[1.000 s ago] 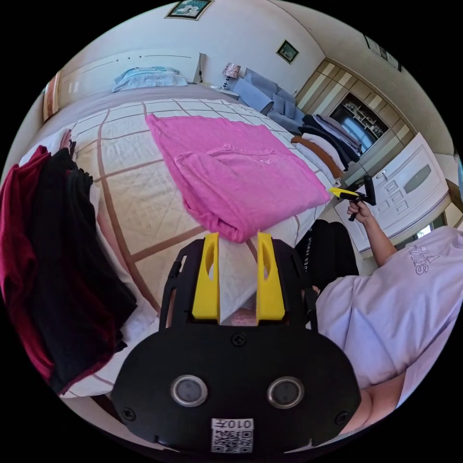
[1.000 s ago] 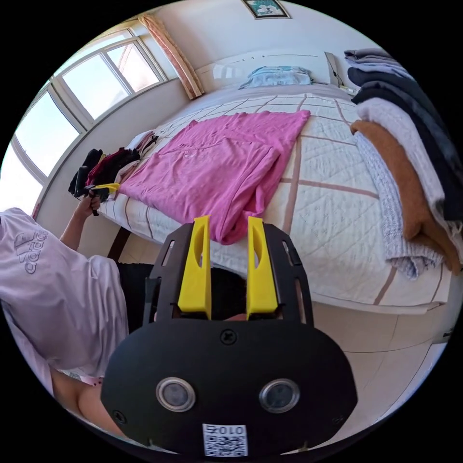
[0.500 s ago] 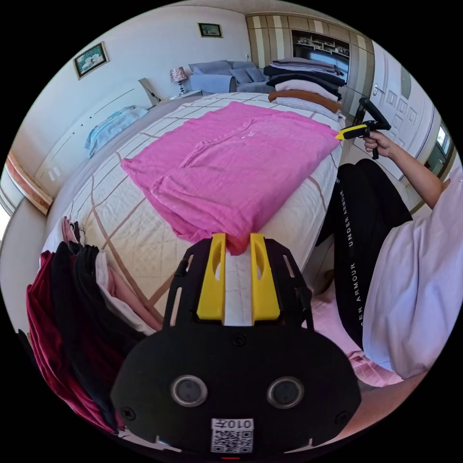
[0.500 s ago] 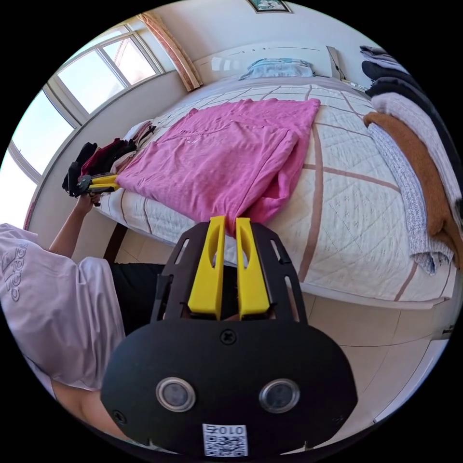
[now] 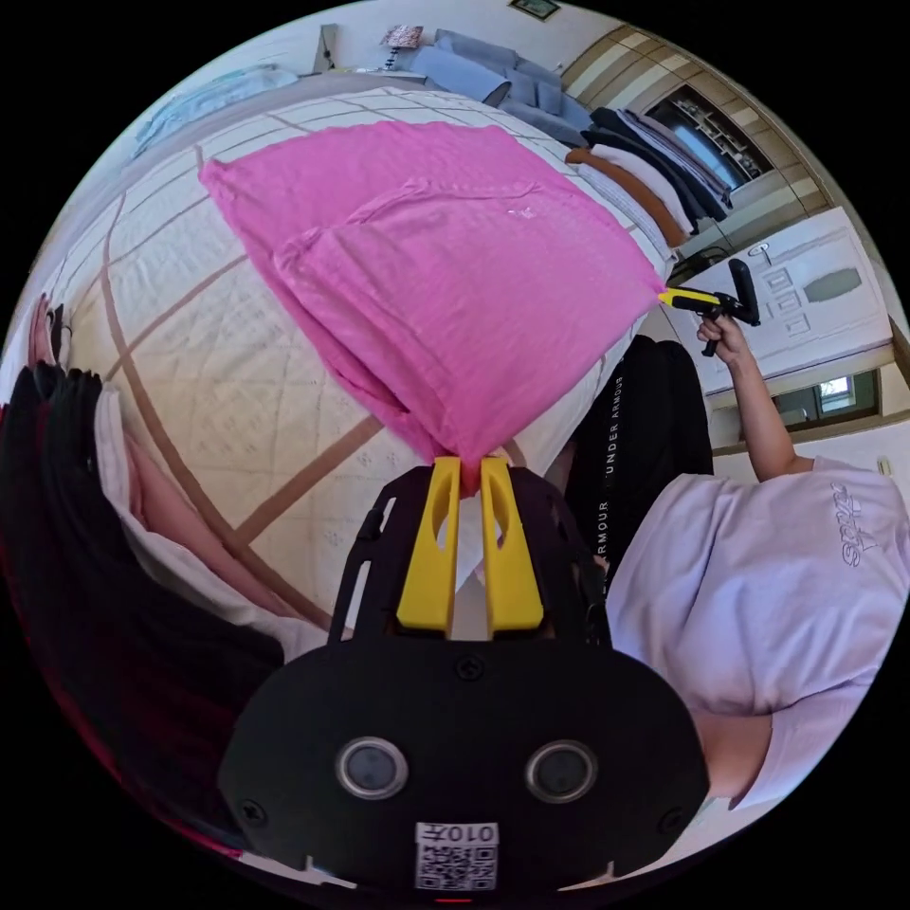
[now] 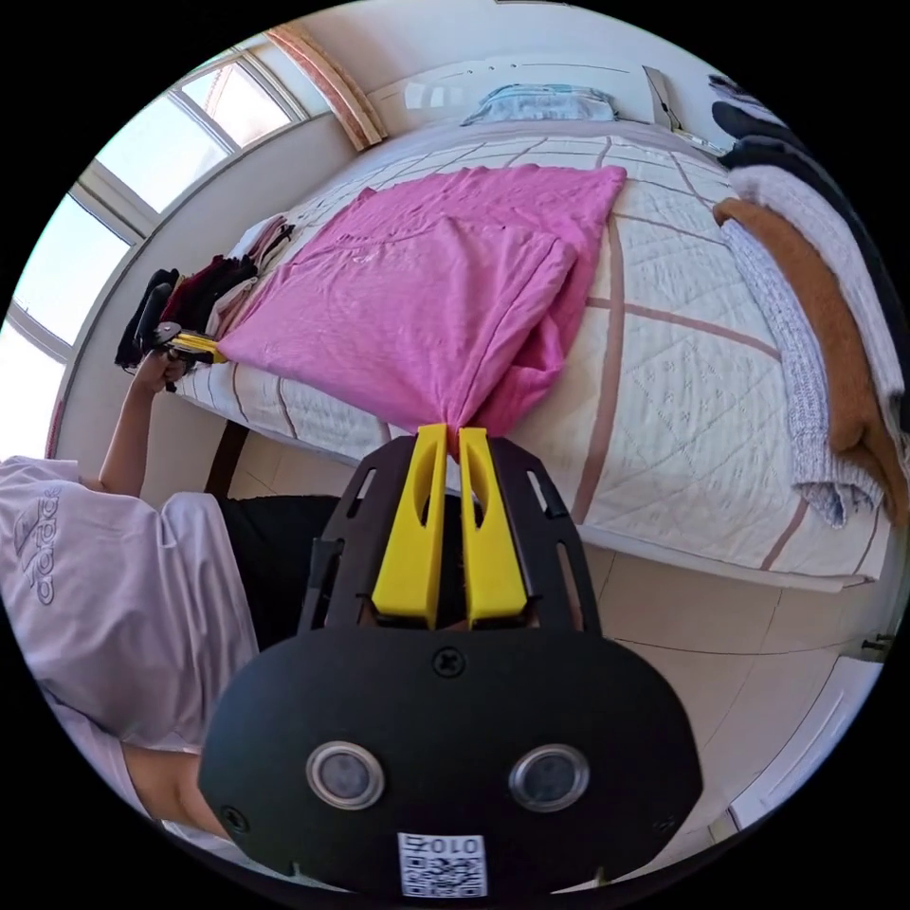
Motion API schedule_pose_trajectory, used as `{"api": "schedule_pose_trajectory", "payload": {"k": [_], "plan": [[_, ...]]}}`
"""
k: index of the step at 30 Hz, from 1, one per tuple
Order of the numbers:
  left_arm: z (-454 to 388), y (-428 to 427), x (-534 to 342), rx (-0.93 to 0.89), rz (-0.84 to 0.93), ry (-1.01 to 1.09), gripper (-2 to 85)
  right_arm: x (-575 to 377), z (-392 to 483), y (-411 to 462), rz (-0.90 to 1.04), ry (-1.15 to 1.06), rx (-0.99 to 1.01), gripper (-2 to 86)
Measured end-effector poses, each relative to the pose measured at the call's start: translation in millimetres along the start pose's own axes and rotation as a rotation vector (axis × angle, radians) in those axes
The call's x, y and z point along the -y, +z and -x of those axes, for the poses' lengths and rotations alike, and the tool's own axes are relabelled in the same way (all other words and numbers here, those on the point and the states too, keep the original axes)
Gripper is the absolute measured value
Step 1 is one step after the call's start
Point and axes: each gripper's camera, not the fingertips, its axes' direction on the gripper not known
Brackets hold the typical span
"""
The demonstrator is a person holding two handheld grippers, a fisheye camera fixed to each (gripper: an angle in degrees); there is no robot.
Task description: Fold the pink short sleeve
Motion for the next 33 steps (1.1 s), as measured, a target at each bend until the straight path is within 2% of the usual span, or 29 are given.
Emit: {"api": "schedule_pose_trajectory", "payload": {"k": [2,5,7,8,9,11,13,16,18,20,21,22,23,25,27,29,31,33], "plan": [[-5.0,-10.3,-8.8,0.025,-0.049,0.013,6.0,-5.3,3.7,-3.3,-0.041,0.001,-0.002,4.4],[-17.5,-36.9,-27.2,0.148,-0.017,-0.061,6.7,-14.5,23.2,-23.8,-0.104,-0.032,-0.144,4.7],[-34.0,-64.9,-36.5,0.265,-0.081,-0.072,7.0,-16.4,37.5,-48.7,-0.186,-0.010,-0.291,5.7],[-42.8,-83.6,-38.0,0.299,-0.175,-0.060,7.2,-14.7,40.8,-54.9,-0.210,-0.005,-0.310,6.0],[-47.8,-97.9,-33.9,0.299,-0.280,-0.029,7.3,-7.1,49.2,-65.4,-0.255,-0.029,-0.314,6.3],[-46.3,-104.9,-13.5,0.277,-0.364,0.031,7.4,15.6,62.9,-72.4,-0.287,-0.105,-0.275,6.6],[-36.8,-98.7,20.6,0.274,-0.352,0.071,7.4,59.9,76.0,-63.6,-0.239,-0.186,-0.240,6.8],[-7.4,-76.6,74.3,0.256,-0.389,0.091,7.0,111.1,84.5,-39.8,-0.157,-0.235,-0.241,6.7],[34.8,-38.5,109.9,0.216,-0.304,0.015,6.4,132.5,78.9,-21.5,-0.133,-0.234,-0.225,6.6],[63.9,-2.1,127.9,0.107,-0.134,-0.032,6.3,149.6,60.1,11.3,-0.013,-0.207,-0.208,6.6],[69.0,-1.4,126.7,0.079,-0.156,-0.041,6.5,157.9,45.7,35.2,0.137,-0.182,-0.181,6.4],[67.8,-7.3,124.0,0.072,-0.178,-0.026,6.6,159.5,41.6,39.4,0.172,-0.201,-0.141,6.3],[64.9,-24.9,119.2,0.064,-0.216,0.001,7.0,158.7,43.2,32.9,0.141,-0.223,-0.137,5.9],[68.3,-62.4,115.2,0.120,-0.333,-0.014,7.8,164.9,45.3,-8.2,-0.071,-0.275,-0.225,4.2],[98.1,-106.4,132.3,0.247,-0.449,-0.113,9.1,192.4,29.1,-29.4,-0.192,-0.235,-0.315,3.7],[137.5,-120.8,163.0,0.309,-0.478,-0.185,10.3,238.7,-0.6,-31.5,-0.205,-0.202,-0.350,5.0],[185.7,-119.9,198.8,0.278,-0.456,-0.262,11.6,307.6,-46.2,-14.1,-0.090,-0.120,-0.319,9.0],[240.6,-107.5,236.8,0.225,-0.419,-0.358,12.8,342.9,-71.4,-2.3,-0.094,-0.093,-0.316,10.3]]}}
